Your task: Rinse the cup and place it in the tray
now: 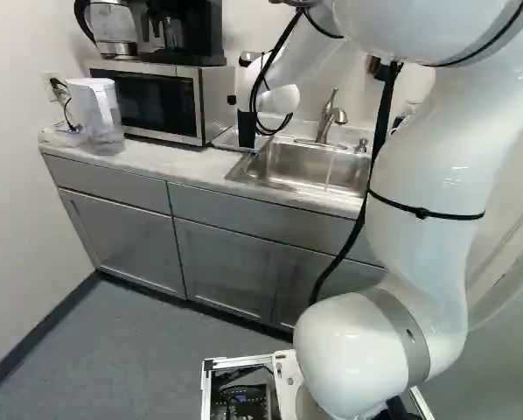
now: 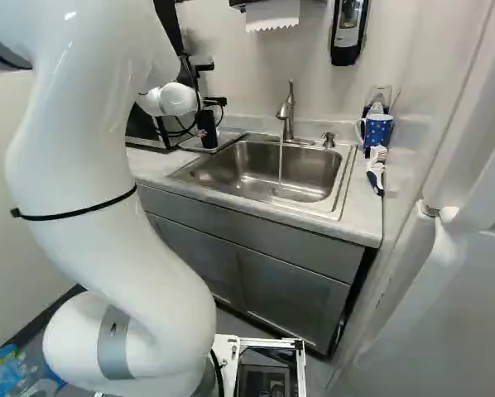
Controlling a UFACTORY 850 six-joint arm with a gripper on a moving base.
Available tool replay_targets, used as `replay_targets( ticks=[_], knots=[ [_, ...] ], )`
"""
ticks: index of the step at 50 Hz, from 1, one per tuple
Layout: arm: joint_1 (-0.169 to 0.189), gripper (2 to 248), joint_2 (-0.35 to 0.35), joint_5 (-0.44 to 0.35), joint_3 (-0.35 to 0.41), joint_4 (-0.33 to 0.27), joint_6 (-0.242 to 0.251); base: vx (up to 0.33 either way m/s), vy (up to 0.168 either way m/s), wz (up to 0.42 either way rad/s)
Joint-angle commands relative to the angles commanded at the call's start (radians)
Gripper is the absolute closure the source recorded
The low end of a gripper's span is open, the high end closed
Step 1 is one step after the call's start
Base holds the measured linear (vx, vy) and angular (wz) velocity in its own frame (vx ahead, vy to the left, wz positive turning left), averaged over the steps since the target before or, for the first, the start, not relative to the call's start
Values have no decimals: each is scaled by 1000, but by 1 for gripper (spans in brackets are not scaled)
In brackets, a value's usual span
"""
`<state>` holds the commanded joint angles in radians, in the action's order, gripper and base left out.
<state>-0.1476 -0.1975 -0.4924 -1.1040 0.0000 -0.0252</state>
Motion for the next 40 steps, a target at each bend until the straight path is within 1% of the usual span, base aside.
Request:
replay_targets(
  ticks=[9,23,40],
  knots=[
    [9,3,12,0,-6,0,0,0,0,0],
    [38,3,32,5,-13,0,0,0,0,0],
    [76,3,54,58,-26,0,0,0,0,0]
  ],
)
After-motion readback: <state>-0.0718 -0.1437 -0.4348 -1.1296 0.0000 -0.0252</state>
